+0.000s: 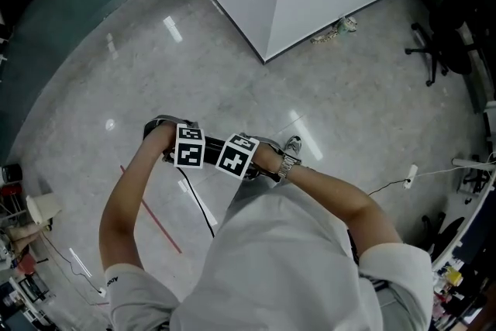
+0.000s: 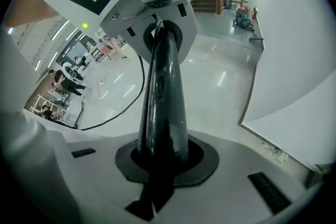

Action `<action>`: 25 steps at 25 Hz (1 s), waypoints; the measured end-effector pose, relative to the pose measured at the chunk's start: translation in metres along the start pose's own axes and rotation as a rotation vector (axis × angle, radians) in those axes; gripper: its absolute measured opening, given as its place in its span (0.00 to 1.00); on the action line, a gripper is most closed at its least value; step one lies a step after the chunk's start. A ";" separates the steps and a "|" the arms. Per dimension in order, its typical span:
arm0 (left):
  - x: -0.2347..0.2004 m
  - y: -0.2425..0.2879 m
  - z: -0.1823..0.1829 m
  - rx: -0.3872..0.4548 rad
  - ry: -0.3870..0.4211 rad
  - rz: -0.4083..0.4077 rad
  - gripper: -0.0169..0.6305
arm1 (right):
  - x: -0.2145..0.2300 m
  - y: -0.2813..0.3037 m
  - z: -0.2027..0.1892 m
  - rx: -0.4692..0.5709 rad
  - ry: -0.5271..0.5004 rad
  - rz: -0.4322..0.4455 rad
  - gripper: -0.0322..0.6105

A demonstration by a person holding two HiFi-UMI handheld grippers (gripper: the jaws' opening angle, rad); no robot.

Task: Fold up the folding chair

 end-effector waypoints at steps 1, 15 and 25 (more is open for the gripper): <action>-0.005 -0.001 0.008 -0.005 0.007 -0.006 0.11 | 0.004 -0.004 -0.006 0.006 0.009 0.000 0.13; -0.073 -0.023 0.102 0.013 -0.045 0.057 0.11 | 0.084 -0.078 -0.065 -0.016 -0.088 -0.061 0.13; -0.151 -0.037 0.203 0.028 -0.092 0.106 0.11 | 0.172 -0.147 -0.133 -0.028 -0.163 -0.086 0.13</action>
Point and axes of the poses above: the fingertips, and each gripper's own axes: y forward along the fingers, x to its right, z out of its top, the point moved 7 cm from there along -y, backward along the fingers, and after that the axes turned 8 degrees about x, right-handed, at the moved point
